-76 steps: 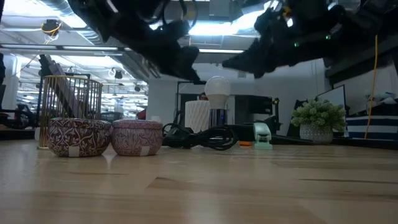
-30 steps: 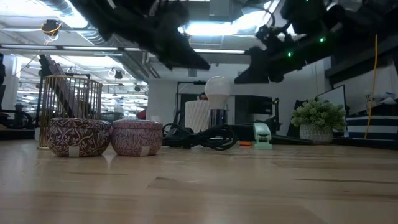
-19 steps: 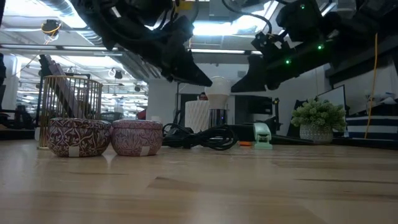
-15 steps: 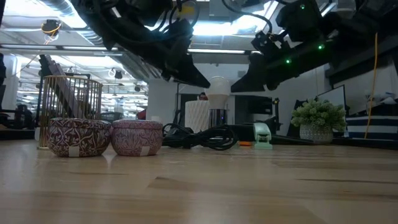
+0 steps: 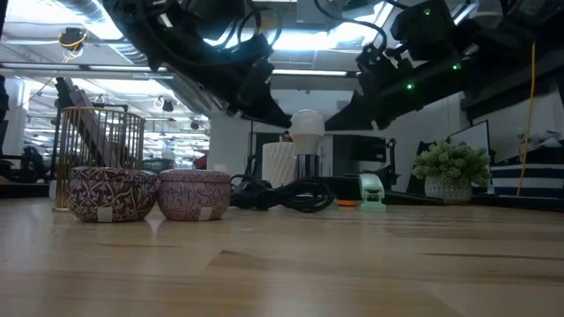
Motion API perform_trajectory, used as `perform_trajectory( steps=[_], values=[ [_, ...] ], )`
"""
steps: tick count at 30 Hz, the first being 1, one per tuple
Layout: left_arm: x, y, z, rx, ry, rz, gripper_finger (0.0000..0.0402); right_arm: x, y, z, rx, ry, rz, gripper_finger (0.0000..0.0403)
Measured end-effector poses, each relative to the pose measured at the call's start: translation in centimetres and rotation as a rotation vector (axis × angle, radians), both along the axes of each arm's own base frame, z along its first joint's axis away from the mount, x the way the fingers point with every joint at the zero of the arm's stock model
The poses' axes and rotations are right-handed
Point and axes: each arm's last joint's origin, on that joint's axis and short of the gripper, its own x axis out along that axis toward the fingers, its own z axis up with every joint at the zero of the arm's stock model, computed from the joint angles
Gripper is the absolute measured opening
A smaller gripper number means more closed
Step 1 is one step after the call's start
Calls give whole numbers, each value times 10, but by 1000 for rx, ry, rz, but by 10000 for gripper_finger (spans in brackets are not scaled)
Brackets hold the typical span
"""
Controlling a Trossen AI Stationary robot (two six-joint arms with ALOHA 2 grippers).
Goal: Screw lightbulb
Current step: Insert the white lightbulb into the silver lamp
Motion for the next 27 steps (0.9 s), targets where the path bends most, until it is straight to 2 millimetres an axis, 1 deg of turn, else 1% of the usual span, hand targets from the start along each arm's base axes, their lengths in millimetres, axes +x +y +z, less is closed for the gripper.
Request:
perform_trajectory(
  steps=[3,8,11,15,17,21,25,27],
  values=[
    [-1,2,-1,20,10,49,0,1,2,0,20,-4,61,3],
    [-2,5,-1,-4,3,91,0,1,7,0,66,-7,206,3],
    [-2,6,-1,-7,0,103,0,2,8,0,77,-7,236,3],
    [-3,8,-1,16,1,153,0,2,7,1,58,-21,221,3],
    [-4,8,3,20,-7,161,0,2,7,5,31,-51,218,3],
    [-9,4,19,23,-65,152,0,-1,6,18,-39,-92,210,3],
    [-14,-5,35,22,-118,129,0,-6,4,32,-116,-129,133,3],
    [-15,-10,40,21,-136,111,0,-8,2,38,-153,-137,77,3]
  ],
)
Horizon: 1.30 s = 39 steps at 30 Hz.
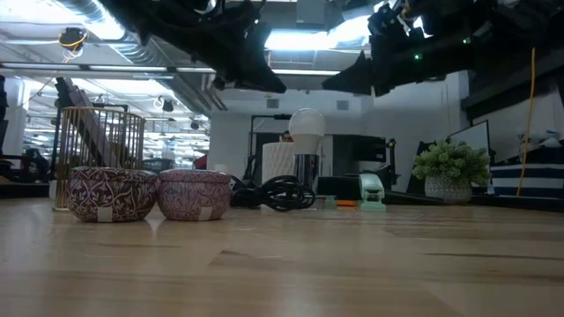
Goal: Screw lightbulb
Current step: Insert the white lightbulb into the silver lamp
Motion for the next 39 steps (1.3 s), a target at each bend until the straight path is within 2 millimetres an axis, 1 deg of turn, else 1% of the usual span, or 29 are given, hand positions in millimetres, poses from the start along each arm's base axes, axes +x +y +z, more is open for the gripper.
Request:
perform_trajectory(
  steps=[2,4,10,19,27,33,39],
  values=[
    [0,-5,0,0,2,-17,0,-2,-2,3,-16,-8,-56,3],
    [0,-9,0,0,8,-31,0,-2,-2,3,-18,-7,-75,3],
    [1,-14,-2,-1,17,-47,0,-2,-1,-3,-6,55,-36,3],
    [1,-15,-2,-12,10,-43,0,-3,0,-6,2,76,-26,3],
    [1,-15,-2,-25,3,-38,0,-3,0,-5,75,49,-38,3],
    [1,-14,-2,21,28,-53,0,-3,0,-5,78,50,-39,3],
    [1,-10,-2,35,35,-47,0,-3,0,-6,191,23,-54,3]
  ],
)
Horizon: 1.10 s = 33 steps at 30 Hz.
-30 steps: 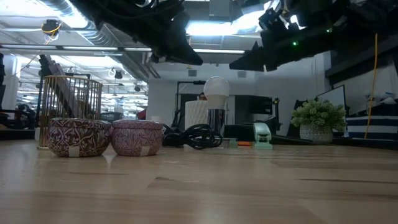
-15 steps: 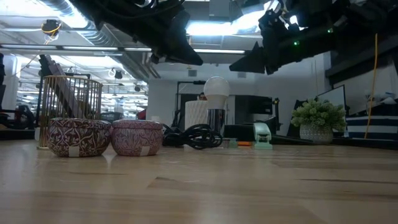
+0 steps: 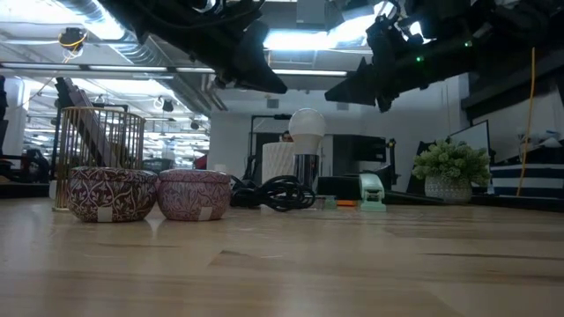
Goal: Screw lightbulb
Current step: Insert the white lightbulb into the silver lamp
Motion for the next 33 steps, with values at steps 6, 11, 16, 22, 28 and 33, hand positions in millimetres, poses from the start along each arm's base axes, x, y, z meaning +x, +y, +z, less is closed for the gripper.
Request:
perform_trajectory(
  steps=[6,11,16,22,28,33],
  values=[
    [0,2,0,-16,-8,13,0,1,4,2,70,-38,137,3],
    [0,2,1,-12,-17,11,0,3,6,18,44,-194,218,3],
    [3,6,12,81,-95,26,0,2,6,35,-91,-351,223,3],
    [3,20,24,255,-121,66,0,0,3,43,-334,-377,115,3],
    [-2,44,17,191,-77,169,0,0,-3,36,-424,-235,-71,3],
    [-8,60,7,47,-59,260,0,2,-3,20,-330,-102,-41,3]
  ],
)
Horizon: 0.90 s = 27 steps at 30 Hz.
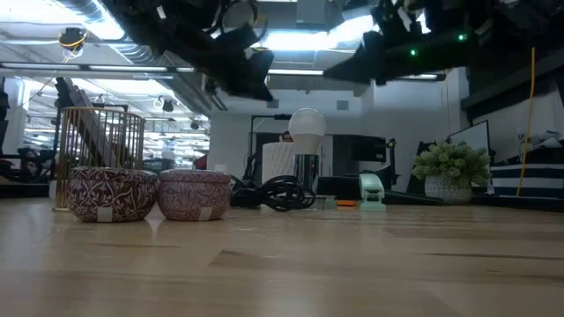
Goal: Screw lightbulb
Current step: Insert the white lightbulb into the silver lamp
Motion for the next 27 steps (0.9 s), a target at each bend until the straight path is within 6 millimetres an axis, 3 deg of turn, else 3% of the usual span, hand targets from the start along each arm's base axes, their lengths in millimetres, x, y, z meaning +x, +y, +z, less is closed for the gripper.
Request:
perform_trajectory(
  steps=[7,12,20,27],
  values=[
    [-1,7,-9,-69,39,-26,0,4,3,-26,214,134,86,3],
    [7,6,-22,-114,64,-152,0,9,3,-42,231,189,87,3],
    [20,5,-43,-135,62,-218,0,10,3,-46,240,213,109,3],
    [24,-5,-47,-143,72,-265,0,10,2,-47,233,213,68,3]
  ],
)
